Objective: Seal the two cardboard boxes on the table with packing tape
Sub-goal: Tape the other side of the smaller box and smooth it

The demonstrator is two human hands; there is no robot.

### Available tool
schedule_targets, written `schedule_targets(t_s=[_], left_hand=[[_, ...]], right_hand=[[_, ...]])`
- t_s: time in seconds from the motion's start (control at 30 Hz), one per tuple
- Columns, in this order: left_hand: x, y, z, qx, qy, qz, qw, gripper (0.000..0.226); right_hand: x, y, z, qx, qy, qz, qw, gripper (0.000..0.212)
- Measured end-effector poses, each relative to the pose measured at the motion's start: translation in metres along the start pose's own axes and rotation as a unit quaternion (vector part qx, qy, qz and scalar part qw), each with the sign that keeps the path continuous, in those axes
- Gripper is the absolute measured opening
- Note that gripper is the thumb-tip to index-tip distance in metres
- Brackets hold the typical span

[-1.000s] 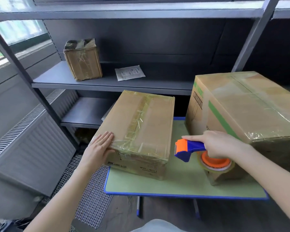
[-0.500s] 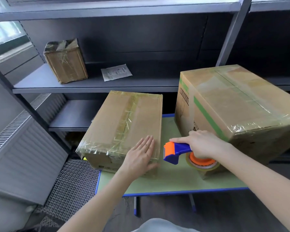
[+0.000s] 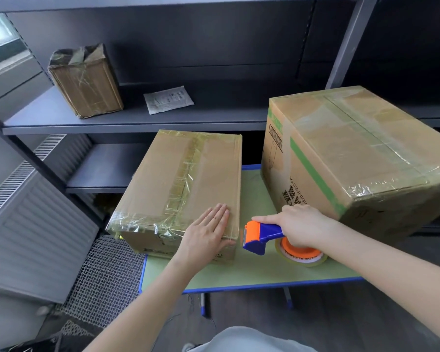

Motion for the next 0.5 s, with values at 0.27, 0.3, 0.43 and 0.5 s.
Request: schedule_targets(t_s=[0.27,0.3,0.43,0.5], left_hand=[[-0.001,-0.004,0.001,-0.01,0.009,0.002,1.0,0.068],[0.0,-0.004,0.0,-0.011,0.011,0.002,1.0,0.068],[0.005,-0.008,-0.008,-0.004,0.015,-0.007,1.0,0.068],[0.008,-0.011,-0.016,0.0,0.017,-0.012,1.0,0.069]], right_hand=[[0.005,-0.006,0.016,-0.03,0.011,-0.005,0.999,0.079],[0.007,-0.005,0.017,-0.035,0.01,-0.002,0.999,0.079],[0.008,-0.005,0.011,-0.064,0.007,0.017,0.998,0.082],[0.006,-0.007,0.006,-0.069,-0.002,0.025,0.997,0.082]])
Point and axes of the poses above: each hand's wrist, its own x-axis away from the middle knuckle, its own y-axis out of the palm, z = x × y, the point moved 1 cm from there along -x, towards the middle knuckle, and after that the axes turned 2 degrees about x, right-handed, at the moved point
